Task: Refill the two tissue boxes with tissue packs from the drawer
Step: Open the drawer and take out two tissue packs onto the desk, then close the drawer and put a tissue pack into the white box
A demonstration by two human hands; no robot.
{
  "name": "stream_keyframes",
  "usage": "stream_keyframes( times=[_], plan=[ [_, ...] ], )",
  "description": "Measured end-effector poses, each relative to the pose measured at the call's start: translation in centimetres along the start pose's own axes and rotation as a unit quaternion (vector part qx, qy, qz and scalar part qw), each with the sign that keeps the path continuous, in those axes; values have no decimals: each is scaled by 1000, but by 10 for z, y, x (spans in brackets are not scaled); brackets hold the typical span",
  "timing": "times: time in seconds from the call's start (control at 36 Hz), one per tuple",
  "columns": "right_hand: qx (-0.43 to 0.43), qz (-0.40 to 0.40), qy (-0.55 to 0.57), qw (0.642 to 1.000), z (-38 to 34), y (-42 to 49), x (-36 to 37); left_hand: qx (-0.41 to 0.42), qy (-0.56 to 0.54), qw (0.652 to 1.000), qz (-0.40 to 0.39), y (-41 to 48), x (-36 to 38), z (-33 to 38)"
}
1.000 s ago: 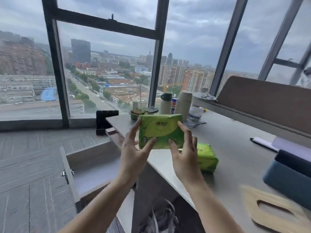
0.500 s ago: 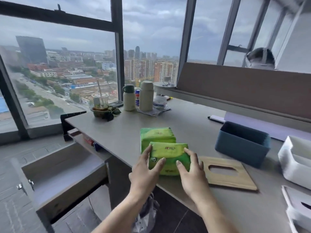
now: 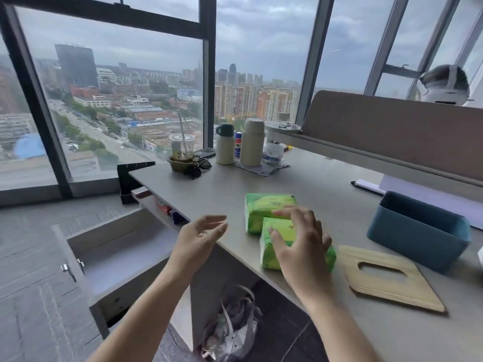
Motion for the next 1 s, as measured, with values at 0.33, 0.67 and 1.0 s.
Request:
stream_keyframes(
  times=[0.33, 0.67, 1.0],
  plan=[
    [-113, -202, 122, 965, -100, -35, 146, -46, 14, 988, 150, -40, -132, -42],
    [50, -430, 104, 895, -109, -130, 276, -163, 44, 952, 254, -82, -208, -126],
    [135, -415, 118, 892, -103, -157, 302, -264, -5, 944, 197, -82, -205, -166]
  ],
)
Point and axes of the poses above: each hand's wrist, its own y-axis towards the middle knuckle, its own x-axis out of the palm, z = x × y, the point moved 3 cm from there along y, towards the middle knuckle, and after that the axes turned 2 degrees about x, right-handed, at the moved point
